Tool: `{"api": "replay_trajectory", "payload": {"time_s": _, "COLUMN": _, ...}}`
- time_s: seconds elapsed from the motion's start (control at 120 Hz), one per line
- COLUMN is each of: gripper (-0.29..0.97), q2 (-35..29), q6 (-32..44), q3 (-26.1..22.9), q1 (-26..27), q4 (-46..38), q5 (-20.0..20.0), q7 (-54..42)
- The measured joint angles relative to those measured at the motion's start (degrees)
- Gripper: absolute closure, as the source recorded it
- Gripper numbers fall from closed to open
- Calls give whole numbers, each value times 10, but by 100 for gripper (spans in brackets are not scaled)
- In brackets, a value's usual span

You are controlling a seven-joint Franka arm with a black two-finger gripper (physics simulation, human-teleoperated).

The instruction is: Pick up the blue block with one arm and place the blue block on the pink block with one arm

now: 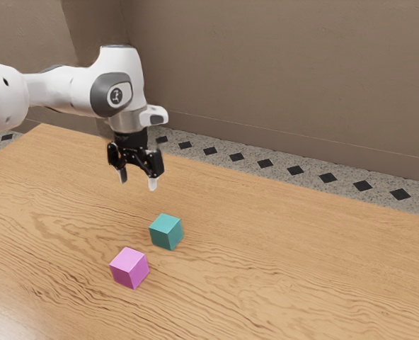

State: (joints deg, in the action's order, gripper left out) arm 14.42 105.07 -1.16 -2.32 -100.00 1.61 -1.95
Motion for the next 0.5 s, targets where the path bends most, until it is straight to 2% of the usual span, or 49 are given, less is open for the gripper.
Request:
{"api": "replay_trajectory", "payload": {"time_s": 0.292, "gripper": 0, "q2": 16, "q6": 174, "q3": -37, "q1": 1, "q4": -106, "q5": -8, "q7": 10}}
{"api": "replay_trajectory", "payload": {"time_s": 0.5, "gripper": 0, "q2": 30, "q6": 240, "q3": -45, "q1": 0, "q4": -136, "q5": -8, "q7": 16}}
